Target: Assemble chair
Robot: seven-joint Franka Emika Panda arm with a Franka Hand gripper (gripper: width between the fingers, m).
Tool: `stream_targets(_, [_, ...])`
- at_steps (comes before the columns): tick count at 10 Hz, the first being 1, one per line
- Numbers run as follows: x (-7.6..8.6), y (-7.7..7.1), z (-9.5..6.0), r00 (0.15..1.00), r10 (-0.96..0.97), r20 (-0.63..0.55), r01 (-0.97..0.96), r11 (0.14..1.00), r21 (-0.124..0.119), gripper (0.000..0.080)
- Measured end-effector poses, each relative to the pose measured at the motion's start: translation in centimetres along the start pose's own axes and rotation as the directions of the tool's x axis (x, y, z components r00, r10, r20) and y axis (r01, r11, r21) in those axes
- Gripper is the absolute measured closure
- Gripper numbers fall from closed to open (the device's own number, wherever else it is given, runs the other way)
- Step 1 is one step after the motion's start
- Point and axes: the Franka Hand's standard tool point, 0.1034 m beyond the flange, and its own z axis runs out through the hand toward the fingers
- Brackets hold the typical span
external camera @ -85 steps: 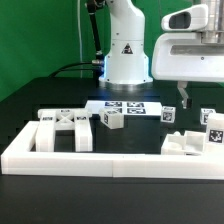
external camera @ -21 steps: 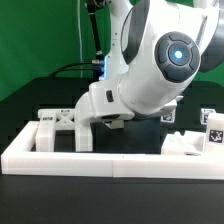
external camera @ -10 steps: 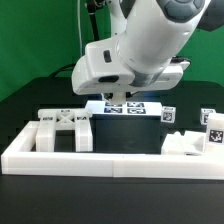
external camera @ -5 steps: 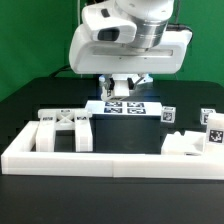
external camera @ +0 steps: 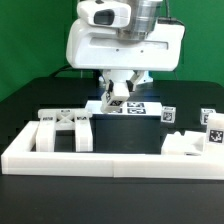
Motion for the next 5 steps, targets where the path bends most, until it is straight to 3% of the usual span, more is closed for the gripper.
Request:
stream_targets(1, [1.0, -0.2, -0.8, 0.997, 0.027, -0.076, -0.027, 1.0, 0.004, 0.0507])
stream_targets(2, [2.4, -0.3, -1.1, 0.985, 0.024, -0.173, -0.029, 0.999, -0.026, 0.0507])
stream_targets(5, [2.5, -0.3, -1.1, 0.982, 0.021, -0.186, -0.027, 0.999, -0.031, 0.0507])
